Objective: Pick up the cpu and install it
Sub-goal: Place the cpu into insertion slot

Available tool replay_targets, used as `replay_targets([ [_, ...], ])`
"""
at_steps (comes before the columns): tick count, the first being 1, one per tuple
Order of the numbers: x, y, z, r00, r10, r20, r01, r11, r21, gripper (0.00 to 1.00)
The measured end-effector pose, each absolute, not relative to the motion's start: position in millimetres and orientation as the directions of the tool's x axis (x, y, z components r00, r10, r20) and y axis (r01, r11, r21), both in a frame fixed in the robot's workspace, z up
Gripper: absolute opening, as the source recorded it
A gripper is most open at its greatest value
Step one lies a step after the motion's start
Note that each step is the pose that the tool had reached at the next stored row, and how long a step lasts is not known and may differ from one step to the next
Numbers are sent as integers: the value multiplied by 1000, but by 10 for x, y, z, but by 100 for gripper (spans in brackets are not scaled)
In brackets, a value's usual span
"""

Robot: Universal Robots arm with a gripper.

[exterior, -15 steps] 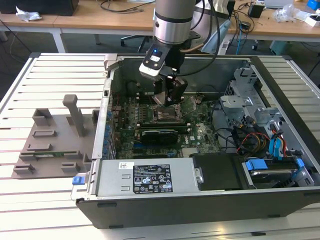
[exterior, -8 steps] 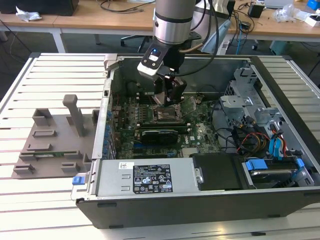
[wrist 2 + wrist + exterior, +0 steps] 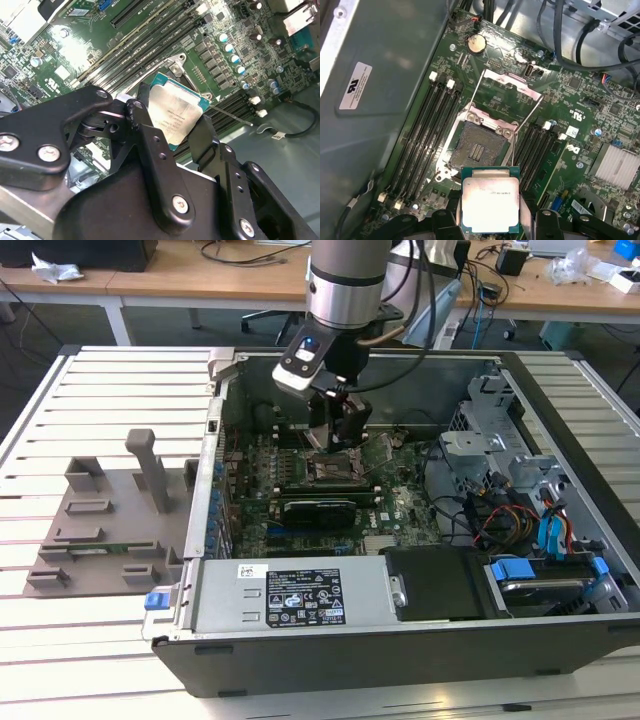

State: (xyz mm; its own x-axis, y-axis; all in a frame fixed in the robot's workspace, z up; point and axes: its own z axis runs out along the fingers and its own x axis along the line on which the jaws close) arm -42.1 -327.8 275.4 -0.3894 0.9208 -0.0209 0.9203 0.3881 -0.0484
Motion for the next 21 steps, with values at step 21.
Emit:
replay_targets([
  [21,-421,-3278,2752,-262,965,-21,964,261,-48,55],
])
